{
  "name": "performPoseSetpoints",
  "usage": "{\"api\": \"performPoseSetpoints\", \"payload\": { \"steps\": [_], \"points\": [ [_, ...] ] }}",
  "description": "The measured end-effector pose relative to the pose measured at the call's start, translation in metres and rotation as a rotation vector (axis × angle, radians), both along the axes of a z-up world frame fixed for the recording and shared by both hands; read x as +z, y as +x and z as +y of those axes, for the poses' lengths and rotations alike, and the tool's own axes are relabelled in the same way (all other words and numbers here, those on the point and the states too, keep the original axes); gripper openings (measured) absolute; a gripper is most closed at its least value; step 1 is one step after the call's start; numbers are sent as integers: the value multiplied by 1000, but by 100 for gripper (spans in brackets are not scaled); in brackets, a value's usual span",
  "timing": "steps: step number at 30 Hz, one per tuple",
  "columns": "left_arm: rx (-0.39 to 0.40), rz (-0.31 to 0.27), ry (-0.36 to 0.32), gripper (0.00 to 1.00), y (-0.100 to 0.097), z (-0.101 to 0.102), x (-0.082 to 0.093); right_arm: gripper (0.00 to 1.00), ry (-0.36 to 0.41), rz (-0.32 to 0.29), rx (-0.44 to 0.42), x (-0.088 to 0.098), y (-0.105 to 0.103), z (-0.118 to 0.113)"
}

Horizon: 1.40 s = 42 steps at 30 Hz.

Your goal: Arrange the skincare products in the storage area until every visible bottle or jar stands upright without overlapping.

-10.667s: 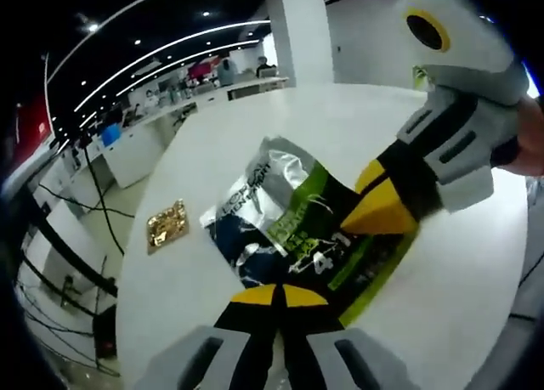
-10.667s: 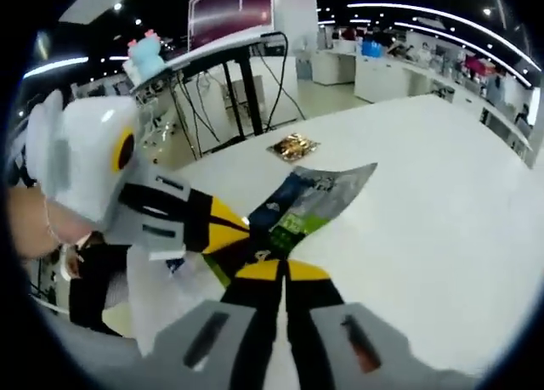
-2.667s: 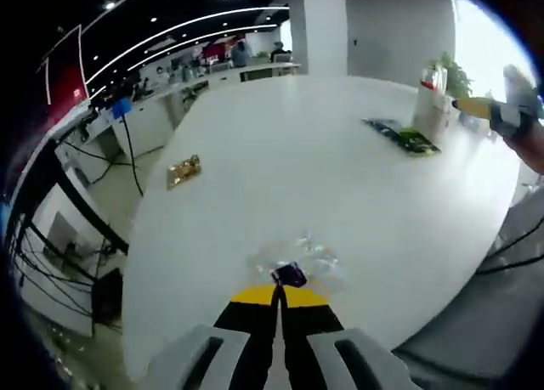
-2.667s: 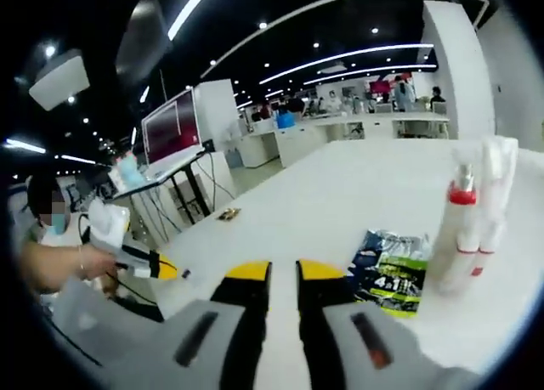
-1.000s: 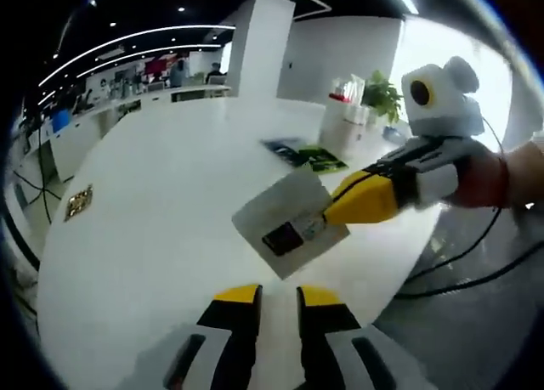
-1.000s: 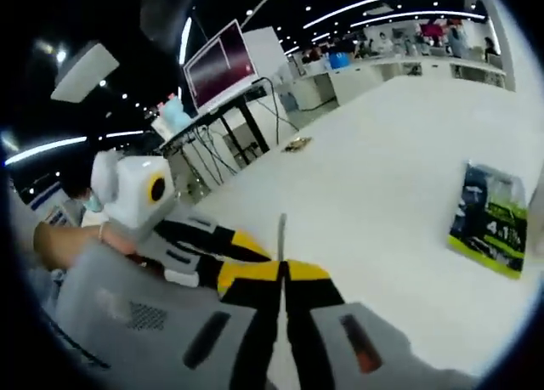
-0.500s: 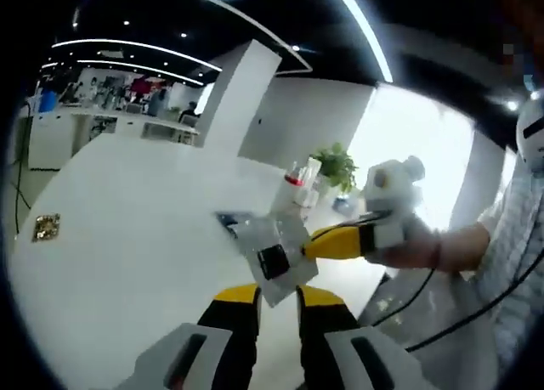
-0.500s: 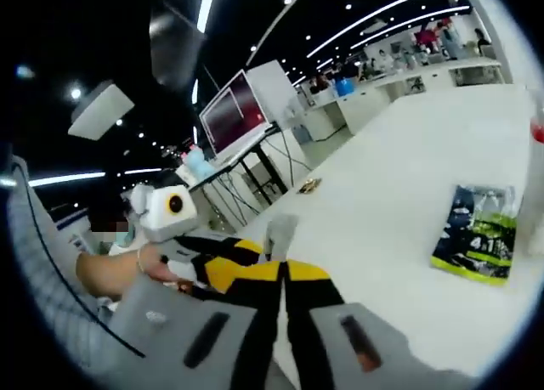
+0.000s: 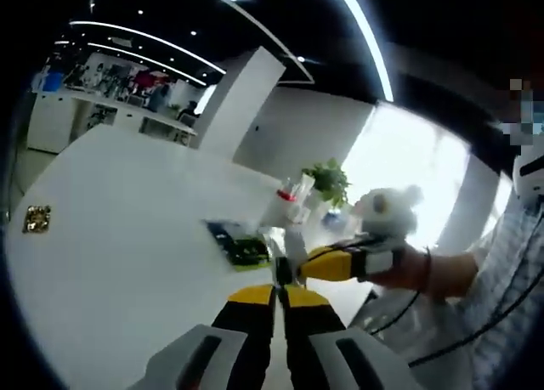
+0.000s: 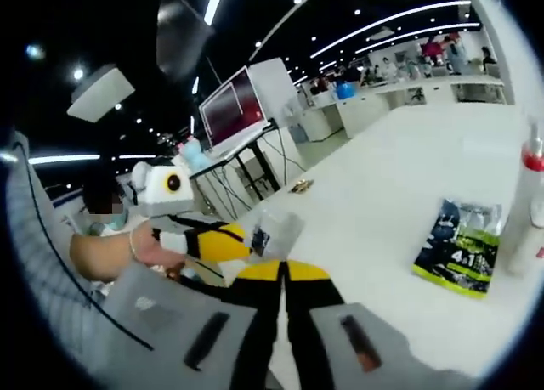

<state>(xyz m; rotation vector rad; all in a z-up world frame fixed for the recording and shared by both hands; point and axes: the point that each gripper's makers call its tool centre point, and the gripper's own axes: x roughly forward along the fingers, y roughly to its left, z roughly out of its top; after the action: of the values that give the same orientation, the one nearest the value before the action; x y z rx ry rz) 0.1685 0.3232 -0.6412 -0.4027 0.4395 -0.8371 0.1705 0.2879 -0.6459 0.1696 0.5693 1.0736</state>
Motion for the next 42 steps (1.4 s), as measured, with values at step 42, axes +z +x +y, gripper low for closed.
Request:
{"api": "performPoseSetpoints", "payload": {
  "steps": [42],
  "points": [
    [20,-21,172,2,64,-29,27,2,163,110,-190,34,61,-31]
  ]
}}
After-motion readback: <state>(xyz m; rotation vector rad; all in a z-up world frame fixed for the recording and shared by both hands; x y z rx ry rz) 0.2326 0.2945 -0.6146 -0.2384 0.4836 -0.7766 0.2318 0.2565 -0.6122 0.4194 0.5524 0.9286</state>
